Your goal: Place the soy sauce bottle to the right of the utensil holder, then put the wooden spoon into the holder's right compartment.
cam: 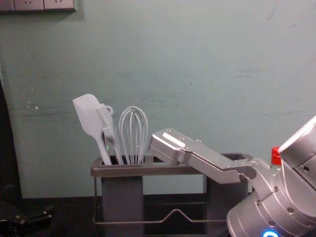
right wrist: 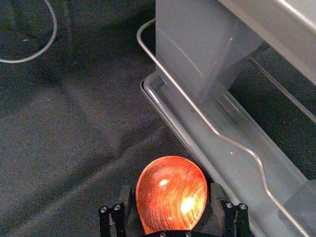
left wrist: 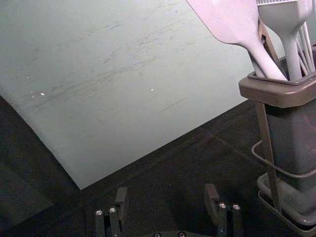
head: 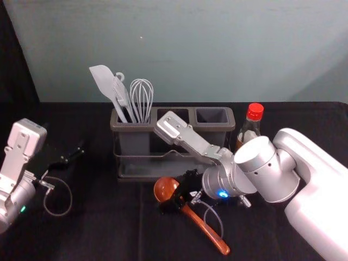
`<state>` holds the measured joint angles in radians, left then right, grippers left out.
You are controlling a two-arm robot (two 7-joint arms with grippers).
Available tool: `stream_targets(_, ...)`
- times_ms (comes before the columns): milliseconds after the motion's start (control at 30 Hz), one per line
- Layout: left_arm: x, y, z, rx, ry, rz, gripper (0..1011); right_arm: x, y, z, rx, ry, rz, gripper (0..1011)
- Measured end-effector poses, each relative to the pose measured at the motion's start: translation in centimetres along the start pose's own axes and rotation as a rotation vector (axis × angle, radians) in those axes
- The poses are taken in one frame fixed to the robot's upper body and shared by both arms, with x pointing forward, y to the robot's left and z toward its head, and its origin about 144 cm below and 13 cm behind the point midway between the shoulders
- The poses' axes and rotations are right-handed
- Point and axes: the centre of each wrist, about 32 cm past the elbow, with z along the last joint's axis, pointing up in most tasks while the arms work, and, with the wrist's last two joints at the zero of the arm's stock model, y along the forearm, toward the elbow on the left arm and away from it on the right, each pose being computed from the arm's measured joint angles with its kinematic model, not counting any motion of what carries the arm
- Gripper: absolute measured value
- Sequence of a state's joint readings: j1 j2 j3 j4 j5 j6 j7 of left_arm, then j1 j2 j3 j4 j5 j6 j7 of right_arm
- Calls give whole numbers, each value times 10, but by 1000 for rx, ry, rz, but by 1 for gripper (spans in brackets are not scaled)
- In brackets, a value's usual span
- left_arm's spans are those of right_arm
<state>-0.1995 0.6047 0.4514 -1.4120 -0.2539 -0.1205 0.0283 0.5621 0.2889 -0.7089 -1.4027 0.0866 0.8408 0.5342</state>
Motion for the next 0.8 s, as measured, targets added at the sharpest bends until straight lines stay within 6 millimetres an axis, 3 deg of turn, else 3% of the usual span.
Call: stream_targets(800, 0, 0, 0, 0, 0, 0, 1012, -4, 2, -1, 10, -11, 27, 1000)
